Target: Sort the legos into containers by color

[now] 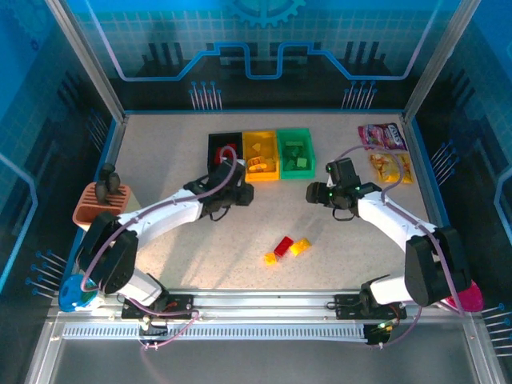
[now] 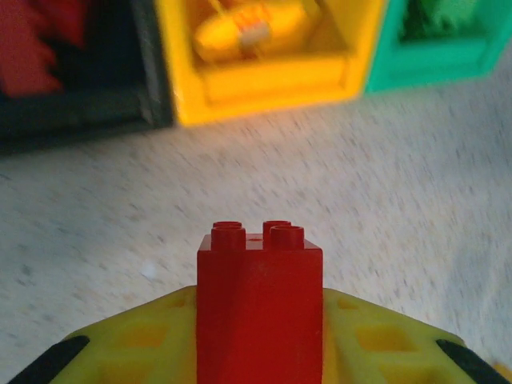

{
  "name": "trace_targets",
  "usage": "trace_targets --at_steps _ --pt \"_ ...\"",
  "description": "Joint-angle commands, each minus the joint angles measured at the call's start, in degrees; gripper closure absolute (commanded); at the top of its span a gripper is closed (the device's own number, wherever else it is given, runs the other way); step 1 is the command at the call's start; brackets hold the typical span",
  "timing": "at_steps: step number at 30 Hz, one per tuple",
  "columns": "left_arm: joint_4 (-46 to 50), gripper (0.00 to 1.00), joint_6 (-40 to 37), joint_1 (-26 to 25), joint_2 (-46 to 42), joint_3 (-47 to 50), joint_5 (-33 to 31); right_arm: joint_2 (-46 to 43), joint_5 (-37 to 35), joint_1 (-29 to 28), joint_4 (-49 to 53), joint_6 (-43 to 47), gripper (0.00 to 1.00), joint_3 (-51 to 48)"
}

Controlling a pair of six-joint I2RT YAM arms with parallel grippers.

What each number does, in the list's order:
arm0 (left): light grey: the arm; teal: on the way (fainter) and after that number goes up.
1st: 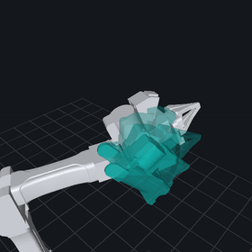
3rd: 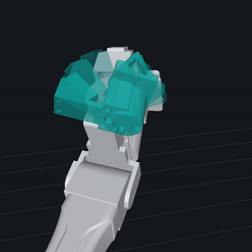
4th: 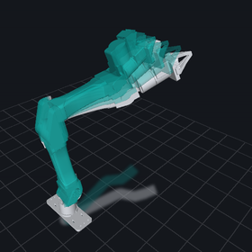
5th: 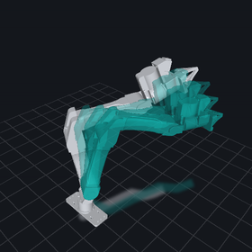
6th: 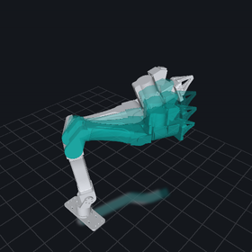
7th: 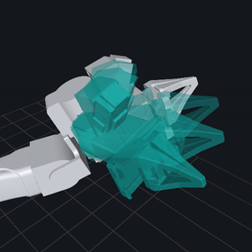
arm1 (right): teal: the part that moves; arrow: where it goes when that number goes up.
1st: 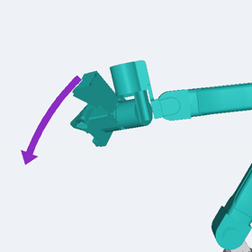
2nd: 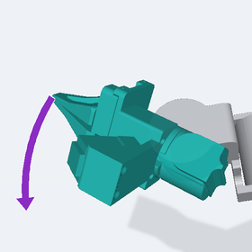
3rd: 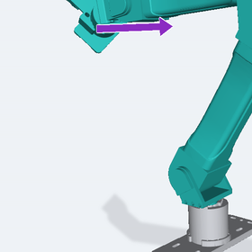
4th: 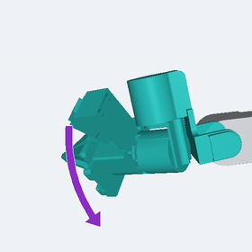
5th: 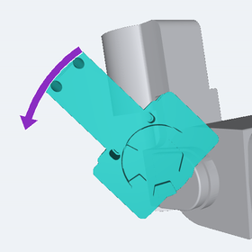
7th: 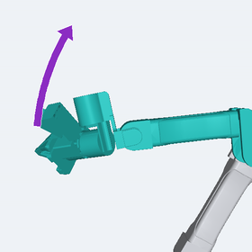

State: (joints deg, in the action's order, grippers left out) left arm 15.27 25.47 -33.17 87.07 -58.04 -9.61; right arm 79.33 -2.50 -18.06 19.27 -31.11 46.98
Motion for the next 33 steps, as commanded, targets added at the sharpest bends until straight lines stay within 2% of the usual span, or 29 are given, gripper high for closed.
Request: trace_targets --at_steps 1,8,15,18,19,22,23,25,28,33 --pt "3.64 0.66 -0.5 5.09 0.75 -4.4 -0.98 -1.67 1.36 -2.08 -1.13 -1.12 0.31 -2.74" --pt "5.0 0.66 -1.89 13.77 9.45 -14.71 1.0 -3.05 1.64 -6.55 -2.86 -2.67 0.32 -7.71" --pt "8.52 0.66 -4.07 17.95 18.05 -24.51 1.3 -4.37 1.28 -9.8 -3.6 -4.03 0.32 -11.05" --pt "9.13 0.62 -4.16 18.87 20.66 -27.58 1.87 -4.88 0.7 -11.65 -3.47 -4.21 0.32 -11.64" --pt "9.46 0.59 -4.14 19.08 21.48 -28.72 1.82 -4.97 0.51 -12.22 -3.32 -4.28 0.32 -11.64" --pt "11.55 0.37 -3.85 19.62 23.03 -32.23 2.79 -5.48 0.19 -13.67 -2.63 -4.72 0.31 -11.31" --pt "12.21 0.32 -3.89 19.55 23.01 -33.18 3.26 -5.64 -0.16 -14.25 -2.19 -4.75 0.31 -11.08" --pt "11.39 0.28 -3.64 19.47 21.3 -32.7 4.77 -6.31 -1.03 -15.42 -0.91 -5.07 0.3 -10.56" --pt "9.13 0.27 -2.91 19.2 16.59 -29.39 6.27 -7.9 -2.34 -17.15 1.32 -7.4 0.28 -9.99" --pt "5.51 0.26 -2.61 17.68 6.04 -20.33 5.36 -10.58 -7.83 -23.1 6.03 -17.15 0.25 -8.94"
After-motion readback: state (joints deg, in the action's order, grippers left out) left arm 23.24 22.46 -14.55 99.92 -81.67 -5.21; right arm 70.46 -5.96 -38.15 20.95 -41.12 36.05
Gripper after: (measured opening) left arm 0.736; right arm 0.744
